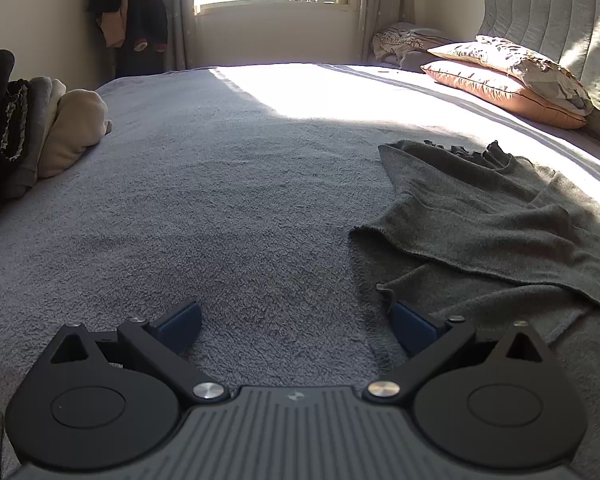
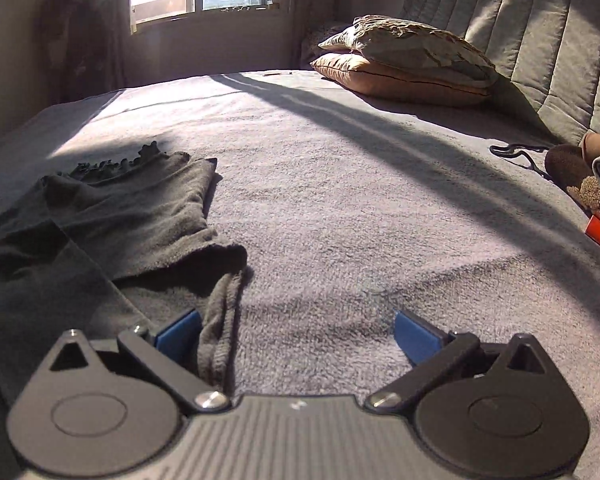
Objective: Fold clothes
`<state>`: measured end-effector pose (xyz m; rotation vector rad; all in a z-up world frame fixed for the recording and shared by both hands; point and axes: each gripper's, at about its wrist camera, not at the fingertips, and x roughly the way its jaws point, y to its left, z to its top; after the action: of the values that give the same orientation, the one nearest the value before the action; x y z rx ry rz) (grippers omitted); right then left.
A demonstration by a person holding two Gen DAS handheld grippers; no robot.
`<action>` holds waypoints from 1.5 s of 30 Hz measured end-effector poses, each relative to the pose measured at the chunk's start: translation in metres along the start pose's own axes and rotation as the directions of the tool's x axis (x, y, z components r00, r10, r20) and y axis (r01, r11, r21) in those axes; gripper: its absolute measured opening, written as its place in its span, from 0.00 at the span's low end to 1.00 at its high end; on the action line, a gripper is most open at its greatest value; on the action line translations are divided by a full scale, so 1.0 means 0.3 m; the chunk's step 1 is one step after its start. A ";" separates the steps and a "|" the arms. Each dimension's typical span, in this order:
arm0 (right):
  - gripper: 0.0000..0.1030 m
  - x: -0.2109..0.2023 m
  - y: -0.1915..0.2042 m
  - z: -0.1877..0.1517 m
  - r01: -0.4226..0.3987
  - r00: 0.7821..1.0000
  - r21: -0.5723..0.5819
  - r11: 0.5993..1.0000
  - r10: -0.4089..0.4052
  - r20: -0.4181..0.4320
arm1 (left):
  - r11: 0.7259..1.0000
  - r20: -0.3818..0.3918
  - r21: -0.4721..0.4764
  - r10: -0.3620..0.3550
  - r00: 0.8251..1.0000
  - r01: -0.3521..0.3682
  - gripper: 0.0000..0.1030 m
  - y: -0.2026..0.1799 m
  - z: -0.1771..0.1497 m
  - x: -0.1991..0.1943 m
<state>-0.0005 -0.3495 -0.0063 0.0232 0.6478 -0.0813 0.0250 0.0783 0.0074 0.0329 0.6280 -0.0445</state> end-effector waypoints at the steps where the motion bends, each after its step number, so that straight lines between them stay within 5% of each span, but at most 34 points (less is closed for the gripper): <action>1: 1.00 0.003 0.001 0.000 0.001 1.000 0.000 1.000 -0.001 0.000 | 1.000 -0.001 -0.003 -0.002 1.000 0.002 1.00 0.001 0.000 0.001; 45: 1.00 0.013 0.002 0.000 0.007 1.000 -0.005 1.000 -0.007 0.001 | 1.000 -0.001 -0.009 -0.009 1.000 0.009 1.00 0.006 -0.001 0.003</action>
<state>0.0027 -0.3490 -0.0086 0.0165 0.6470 -0.0864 0.0256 0.0800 0.0068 0.0218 0.6297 -0.0501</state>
